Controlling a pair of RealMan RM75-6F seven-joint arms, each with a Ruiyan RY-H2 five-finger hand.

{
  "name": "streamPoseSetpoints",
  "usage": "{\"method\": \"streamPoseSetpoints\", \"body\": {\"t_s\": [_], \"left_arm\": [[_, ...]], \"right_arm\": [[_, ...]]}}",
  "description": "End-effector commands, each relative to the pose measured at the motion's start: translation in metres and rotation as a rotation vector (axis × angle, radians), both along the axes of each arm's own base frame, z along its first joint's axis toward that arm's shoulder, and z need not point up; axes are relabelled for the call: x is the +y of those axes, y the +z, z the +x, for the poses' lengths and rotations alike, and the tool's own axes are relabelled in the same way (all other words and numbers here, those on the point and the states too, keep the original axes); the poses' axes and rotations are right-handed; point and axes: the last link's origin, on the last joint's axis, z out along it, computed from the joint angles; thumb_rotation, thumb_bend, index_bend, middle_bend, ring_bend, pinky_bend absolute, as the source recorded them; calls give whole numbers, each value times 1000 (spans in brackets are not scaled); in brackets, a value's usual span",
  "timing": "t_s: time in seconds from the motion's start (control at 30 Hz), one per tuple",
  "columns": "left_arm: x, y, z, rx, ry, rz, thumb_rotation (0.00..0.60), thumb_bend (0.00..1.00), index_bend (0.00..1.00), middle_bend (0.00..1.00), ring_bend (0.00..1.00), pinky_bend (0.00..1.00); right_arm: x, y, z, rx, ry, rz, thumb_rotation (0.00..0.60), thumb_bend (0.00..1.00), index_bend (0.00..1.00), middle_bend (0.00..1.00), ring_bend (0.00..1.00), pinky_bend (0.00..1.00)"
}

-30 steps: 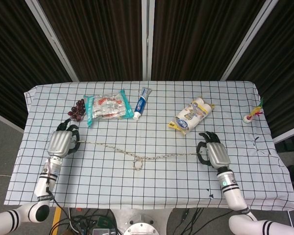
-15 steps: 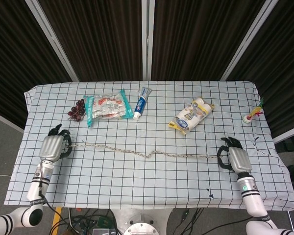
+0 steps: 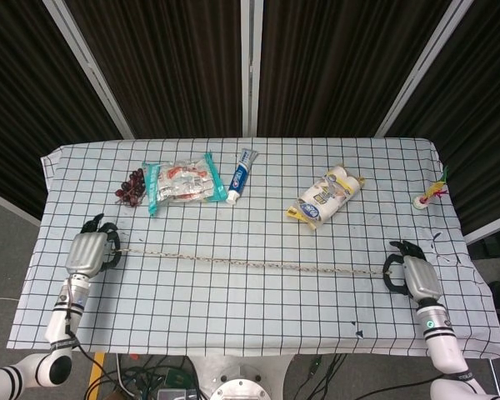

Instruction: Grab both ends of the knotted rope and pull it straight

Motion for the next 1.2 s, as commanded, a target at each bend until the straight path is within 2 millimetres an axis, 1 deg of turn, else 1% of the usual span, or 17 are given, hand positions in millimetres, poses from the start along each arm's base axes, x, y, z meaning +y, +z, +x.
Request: {"method": "streamPoseSetpoints", "body": {"t_s": [0.03,0.33,0.53,0.9,0.97,1.2], "left_arm": [[0,0,-1,1,3,-3,600,362,666,271,42,142],[-2,-5,-6,11,15,-22,600,362,666,271,42,142],[-3,-7,-9,20,16,-29,600,363,667,271,42,141],[-3,-13,-8,25,14,-40,600,362,667,271,42,142],[-3,-14,-7,25,14,-40,600,362,667,271,42,142],[-4,-13,-8,25,14,-39,600,362,666,271,42,141]], "right_arm": [[2,0,-3,2,-2,5,600,374,588,137,0,0],[1,-1,-7,-1,-2,11,600,374,587,137,0,0],[3,0,-13,8,-13,12,600,374,587,137,0,0],[4,-6,-17,5,-22,25,600,371,581,133,0,0],[4,-5,-18,8,-20,25,600,362,565,128,0,0],[4,-2,-17,7,-12,13,600,308,409,85,0,0]]}}
